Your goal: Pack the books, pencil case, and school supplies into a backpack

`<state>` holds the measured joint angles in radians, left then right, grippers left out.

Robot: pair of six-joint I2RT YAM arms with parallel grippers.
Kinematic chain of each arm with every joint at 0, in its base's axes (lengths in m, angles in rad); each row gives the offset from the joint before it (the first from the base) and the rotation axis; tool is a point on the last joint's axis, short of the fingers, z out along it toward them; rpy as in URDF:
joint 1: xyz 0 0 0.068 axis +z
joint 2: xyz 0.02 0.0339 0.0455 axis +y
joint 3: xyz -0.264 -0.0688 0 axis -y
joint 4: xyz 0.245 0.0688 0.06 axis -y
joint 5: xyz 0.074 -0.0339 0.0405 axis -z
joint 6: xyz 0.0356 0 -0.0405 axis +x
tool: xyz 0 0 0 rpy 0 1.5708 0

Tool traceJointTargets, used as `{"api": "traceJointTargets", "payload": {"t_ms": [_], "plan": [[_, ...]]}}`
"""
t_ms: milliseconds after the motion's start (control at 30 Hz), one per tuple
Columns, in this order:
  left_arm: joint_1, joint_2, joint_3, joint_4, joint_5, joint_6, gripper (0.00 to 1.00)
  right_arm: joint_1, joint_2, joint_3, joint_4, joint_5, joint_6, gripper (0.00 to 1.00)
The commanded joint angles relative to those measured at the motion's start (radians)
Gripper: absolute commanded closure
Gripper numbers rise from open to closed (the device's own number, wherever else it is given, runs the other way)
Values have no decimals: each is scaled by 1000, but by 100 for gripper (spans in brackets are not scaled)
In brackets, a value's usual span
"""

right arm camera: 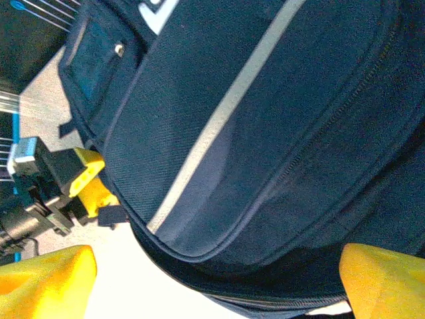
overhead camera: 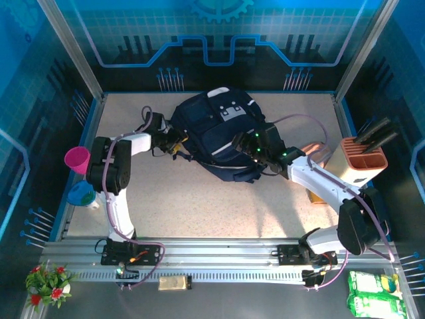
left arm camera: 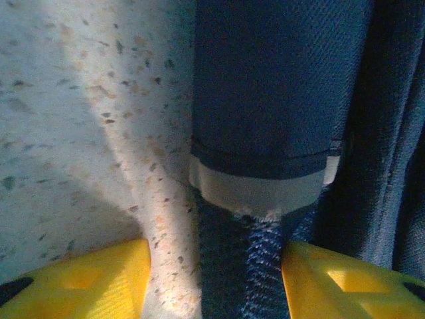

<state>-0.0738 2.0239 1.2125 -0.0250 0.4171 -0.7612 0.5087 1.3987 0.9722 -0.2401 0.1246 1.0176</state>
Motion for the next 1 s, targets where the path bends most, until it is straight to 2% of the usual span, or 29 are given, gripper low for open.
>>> {"api": "traceJointTargets", "payload": {"t_ms": [0, 267, 400, 533, 767, 967], "plan": [[8, 31, 43, 54, 66, 0, 51, 14, 26, 39, -55, 5, 29, 5], [8, 62, 76, 60, 98, 7, 74, 14, 97, 63, -97, -40, 23, 7], [8, 35, 60, 82, 105, -8, 88, 15, 162, 99, -95, -86, 0, 12], [9, -22, 16, 123, 106, -30, 100, 13, 219, 150, -110, -70, -34, 13], [9, -188, -133, 146, 95, -92, 100, -20, 348, 242, -105, -94, -125, 15], [9, -346, -270, 125, 77, -98, 100, -56, 446, 311, -27, -156, -306, 15]]}}
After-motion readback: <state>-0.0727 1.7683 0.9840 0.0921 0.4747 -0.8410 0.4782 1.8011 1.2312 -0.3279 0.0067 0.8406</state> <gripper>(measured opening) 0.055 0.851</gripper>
